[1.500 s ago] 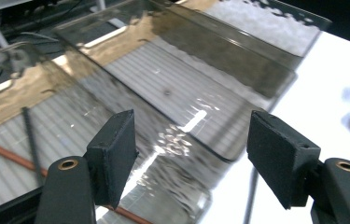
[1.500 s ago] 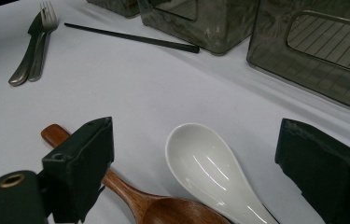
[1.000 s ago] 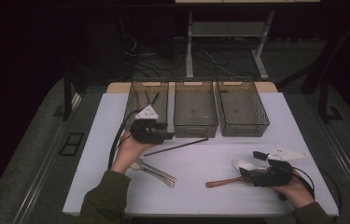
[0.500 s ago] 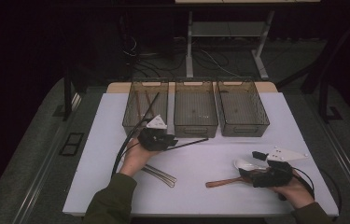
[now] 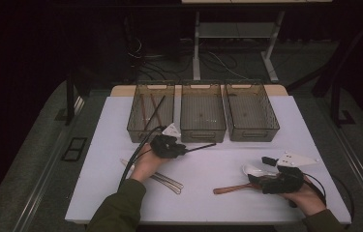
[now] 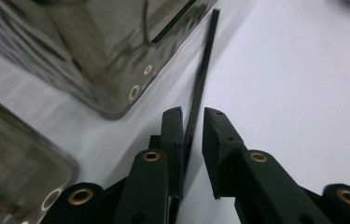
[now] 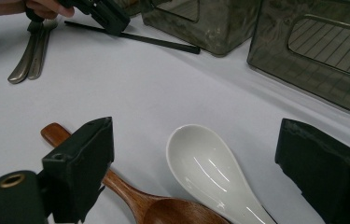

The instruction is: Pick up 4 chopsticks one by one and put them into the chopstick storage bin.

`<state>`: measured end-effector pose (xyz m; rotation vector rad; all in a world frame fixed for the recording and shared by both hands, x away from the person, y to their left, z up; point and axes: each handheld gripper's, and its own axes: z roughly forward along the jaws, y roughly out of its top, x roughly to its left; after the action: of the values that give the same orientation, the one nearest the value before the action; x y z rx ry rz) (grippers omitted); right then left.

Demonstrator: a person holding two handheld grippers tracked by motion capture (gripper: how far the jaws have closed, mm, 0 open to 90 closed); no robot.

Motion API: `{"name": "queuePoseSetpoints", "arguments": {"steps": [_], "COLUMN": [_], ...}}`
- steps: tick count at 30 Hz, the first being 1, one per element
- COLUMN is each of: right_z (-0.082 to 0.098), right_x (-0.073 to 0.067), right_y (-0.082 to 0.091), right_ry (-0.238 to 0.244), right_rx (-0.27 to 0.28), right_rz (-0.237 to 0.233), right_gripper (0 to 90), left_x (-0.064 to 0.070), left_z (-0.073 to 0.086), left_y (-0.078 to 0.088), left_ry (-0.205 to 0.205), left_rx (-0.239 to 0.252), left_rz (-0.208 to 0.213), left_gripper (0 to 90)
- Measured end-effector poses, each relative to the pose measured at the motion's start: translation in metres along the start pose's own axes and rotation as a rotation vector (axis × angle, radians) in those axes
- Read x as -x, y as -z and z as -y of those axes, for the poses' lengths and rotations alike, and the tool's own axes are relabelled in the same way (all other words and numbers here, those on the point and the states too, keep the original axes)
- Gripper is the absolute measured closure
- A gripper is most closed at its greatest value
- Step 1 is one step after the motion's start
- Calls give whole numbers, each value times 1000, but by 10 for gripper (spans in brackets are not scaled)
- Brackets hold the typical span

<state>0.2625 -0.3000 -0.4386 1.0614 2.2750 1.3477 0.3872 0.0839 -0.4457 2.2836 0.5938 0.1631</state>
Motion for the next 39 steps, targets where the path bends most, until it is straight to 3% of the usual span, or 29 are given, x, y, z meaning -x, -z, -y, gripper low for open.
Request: {"name": "queuePoseSetpoints", "arguments": {"steps": [2,10,17,21,26,39], "right_z": [0,0,0,0,0,0], "right_x": [0,0,0,0,0,-1], "right_y": [0,0,0,0,0,1], "right_ry": [-3,-3,-4,-2,-8,-7], "right_rx": [1,-1,-1,-1,-3,-1], "right_rz": [0,0,0,1,0,3], "right_gripper": [119,118,118,119,119,119], "left_x": [0,-2,-1,0,2,12], "left_z": [1,3,3,1,-2,-6], "left_y": [-1,-2,-2,-1,5,27], "left_ry": [23,24,-12,-63,-64,-81], "left_rx": [-3,-6,-4,-14,22,47], "left_rz": [6,25,37,41,47,90], "left_gripper": [791,826,844,852,854,855]}}
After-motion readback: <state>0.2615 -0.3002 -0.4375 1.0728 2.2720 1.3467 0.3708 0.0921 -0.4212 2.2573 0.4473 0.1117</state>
